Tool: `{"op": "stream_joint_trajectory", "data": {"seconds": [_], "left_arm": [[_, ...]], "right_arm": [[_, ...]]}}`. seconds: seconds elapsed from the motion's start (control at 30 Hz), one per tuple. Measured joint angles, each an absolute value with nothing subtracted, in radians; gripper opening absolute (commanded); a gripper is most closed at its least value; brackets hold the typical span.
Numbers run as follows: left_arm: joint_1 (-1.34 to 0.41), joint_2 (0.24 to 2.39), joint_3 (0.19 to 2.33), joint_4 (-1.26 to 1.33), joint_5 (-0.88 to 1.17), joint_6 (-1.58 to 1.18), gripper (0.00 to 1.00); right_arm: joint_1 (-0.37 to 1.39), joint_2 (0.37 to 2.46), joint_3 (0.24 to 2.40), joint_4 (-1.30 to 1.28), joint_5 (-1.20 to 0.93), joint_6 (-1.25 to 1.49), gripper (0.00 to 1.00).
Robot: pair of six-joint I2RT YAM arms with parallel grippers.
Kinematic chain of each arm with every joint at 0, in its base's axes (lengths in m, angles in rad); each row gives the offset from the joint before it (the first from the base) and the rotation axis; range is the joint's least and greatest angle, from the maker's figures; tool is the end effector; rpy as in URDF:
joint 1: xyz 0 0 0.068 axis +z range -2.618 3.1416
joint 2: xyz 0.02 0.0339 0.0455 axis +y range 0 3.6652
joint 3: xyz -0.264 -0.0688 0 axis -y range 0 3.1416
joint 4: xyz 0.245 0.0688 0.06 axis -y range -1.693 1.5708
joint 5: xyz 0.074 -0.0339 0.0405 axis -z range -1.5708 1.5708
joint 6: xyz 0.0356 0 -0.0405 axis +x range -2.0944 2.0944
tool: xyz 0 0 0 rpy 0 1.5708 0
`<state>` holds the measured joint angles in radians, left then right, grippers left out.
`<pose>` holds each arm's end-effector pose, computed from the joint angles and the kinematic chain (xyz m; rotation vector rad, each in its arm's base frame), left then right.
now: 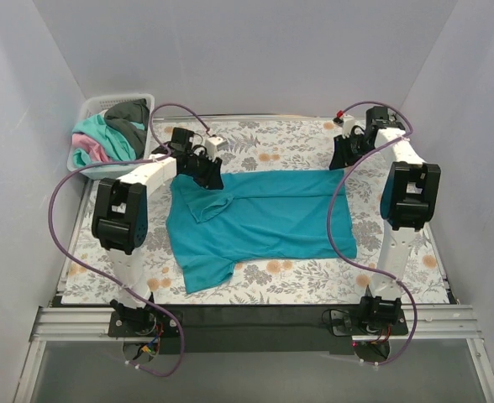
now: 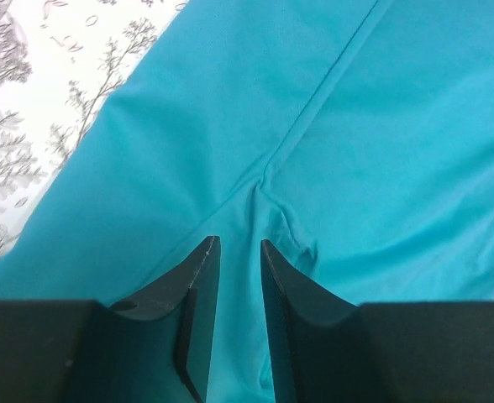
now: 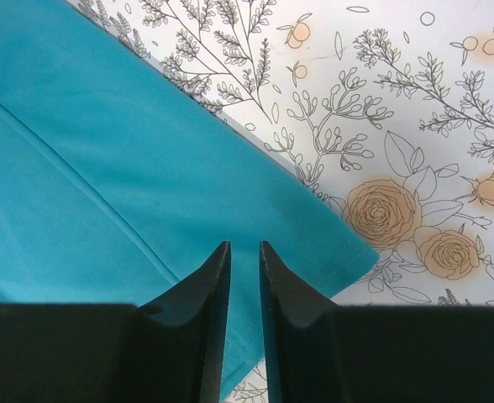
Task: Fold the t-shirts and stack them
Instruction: Fold the tshirt
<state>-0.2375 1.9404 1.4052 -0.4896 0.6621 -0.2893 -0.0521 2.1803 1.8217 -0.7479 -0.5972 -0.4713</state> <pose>0.3931 -0.1177 0.1991 0.1824 2.6007 -1.0503 0.4683 -0.0044 0.2077 -0.6941 2.3937 0.5870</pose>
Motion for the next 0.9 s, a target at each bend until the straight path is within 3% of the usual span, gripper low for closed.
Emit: {"op": "stream_joint_trajectory", "data": {"seconds": [0.33,0.47,0.6,0.9], "left_arm": [[-0.381,2.019,1.386,-0.485,0.610,-0.303,0.24],[-0.390,2.016,1.370,-0.530,0.609,-0.299,0.30],[-0.356,1.975,1.365,-0.562,0.613,-0.317,0.37],[-0.138,1.916,1.392,-0.475,0.523,-0.429,0.36]], "right_arm": [[-0.046,2.227,1.823,-0.746,-0.572,-0.464,0.21],[-0.041,2.230,1.823,-0.746,-0.564,-0.463,0.21],[-0.036,2.230,1.823,-0.746,-0.559,-0.462,0.21],[-0.019,2.230,1.823,-0.728,-0.547,-0.418,0.22]]}}
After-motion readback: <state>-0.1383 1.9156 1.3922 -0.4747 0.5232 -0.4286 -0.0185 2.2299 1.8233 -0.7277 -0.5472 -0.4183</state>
